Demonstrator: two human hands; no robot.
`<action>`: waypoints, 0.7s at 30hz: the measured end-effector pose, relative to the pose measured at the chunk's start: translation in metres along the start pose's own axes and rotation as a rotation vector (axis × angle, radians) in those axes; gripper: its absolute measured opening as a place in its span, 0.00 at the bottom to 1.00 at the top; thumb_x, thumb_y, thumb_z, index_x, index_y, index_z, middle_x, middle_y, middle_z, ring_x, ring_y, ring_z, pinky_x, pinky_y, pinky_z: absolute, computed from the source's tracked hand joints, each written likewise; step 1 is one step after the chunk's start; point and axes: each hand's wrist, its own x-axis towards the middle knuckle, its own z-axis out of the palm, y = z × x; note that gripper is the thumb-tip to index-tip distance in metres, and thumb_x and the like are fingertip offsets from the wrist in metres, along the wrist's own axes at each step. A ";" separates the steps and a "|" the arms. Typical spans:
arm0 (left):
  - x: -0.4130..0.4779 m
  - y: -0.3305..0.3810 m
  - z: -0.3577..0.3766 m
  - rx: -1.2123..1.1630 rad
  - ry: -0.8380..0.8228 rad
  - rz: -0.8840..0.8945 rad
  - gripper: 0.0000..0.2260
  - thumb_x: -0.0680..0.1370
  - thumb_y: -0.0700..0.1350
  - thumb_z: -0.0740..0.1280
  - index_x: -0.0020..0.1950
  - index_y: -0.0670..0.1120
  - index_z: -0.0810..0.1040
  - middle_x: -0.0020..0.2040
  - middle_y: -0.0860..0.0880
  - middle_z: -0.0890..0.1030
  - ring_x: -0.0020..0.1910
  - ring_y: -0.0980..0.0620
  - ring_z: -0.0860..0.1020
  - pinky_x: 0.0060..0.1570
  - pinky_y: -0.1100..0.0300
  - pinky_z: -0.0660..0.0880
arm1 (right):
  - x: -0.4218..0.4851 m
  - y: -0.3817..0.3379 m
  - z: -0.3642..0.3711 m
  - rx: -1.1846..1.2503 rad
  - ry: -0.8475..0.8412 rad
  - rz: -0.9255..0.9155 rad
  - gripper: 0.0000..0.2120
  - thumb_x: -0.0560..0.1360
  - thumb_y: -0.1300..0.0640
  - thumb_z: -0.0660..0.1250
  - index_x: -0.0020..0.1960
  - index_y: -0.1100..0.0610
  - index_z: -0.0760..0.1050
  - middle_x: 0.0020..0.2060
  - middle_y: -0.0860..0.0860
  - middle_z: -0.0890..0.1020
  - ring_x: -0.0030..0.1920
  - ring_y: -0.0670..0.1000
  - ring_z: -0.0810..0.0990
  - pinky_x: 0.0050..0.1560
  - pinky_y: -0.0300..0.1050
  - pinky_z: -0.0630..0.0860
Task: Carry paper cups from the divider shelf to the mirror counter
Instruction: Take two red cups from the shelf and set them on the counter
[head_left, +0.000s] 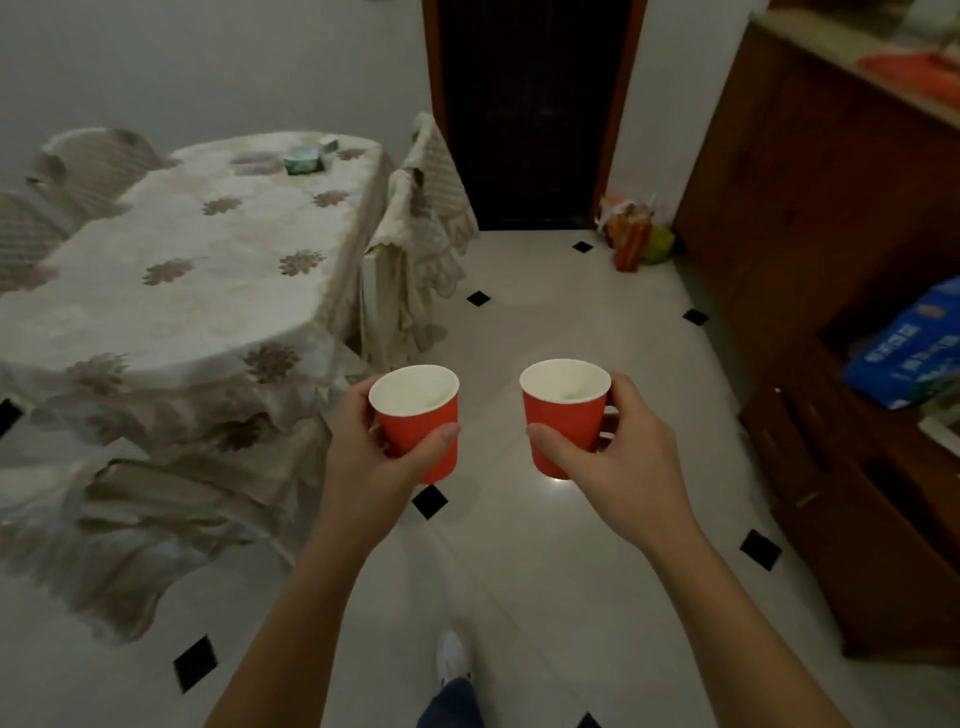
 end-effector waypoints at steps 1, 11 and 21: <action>0.018 -0.003 0.003 -0.008 -0.009 -0.002 0.26 0.62 0.49 0.78 0.57 0.58 0.72 0.55 0.56 0.78 0.51 0.66 0.79 0.41 0.71 0.76 | 0.014 0.001 0.004 -0.002 0.011 0.007 0.33 0.59 0.31 0.71 0.59 0.34 0.63 0.48 0.27 0.71 0.50 0.30 0.73 0.35 0.22 0.69; 0.224 -0.025 0.035 0.006 -0.189 0.041 0.30 0.60 0.57 0.78 0.58 0.63 0.70 0.58 0.58 0.78 0.55 0.61 0.78 0.47 0.67 0.77 | 0.179 0.013 0.050 -0.037 0.153 0.123 0.35 0.56 0.25 0.66 0.59 0.34 0.62 0.48 0.25 0.70 0.49 0.33 0.75 0.35 0.20 0.68; 0.370 -0.053 0.131 -0.030 -0.261 0.025 0.28 0.61 0.55 0.78 0.57 0.63 0.71 0.57 0.59 0.79 0.56 0.61 0.78 0.45 0.69 0.77 | 0.317 0.075 0.029 -0.086 0.216 0.194 0.37 0.58 0.30 0.68 0.64 0.39 0.63 0.53 0.34 0.71 0.48 0.40 0.75 0.34 0.26 0.71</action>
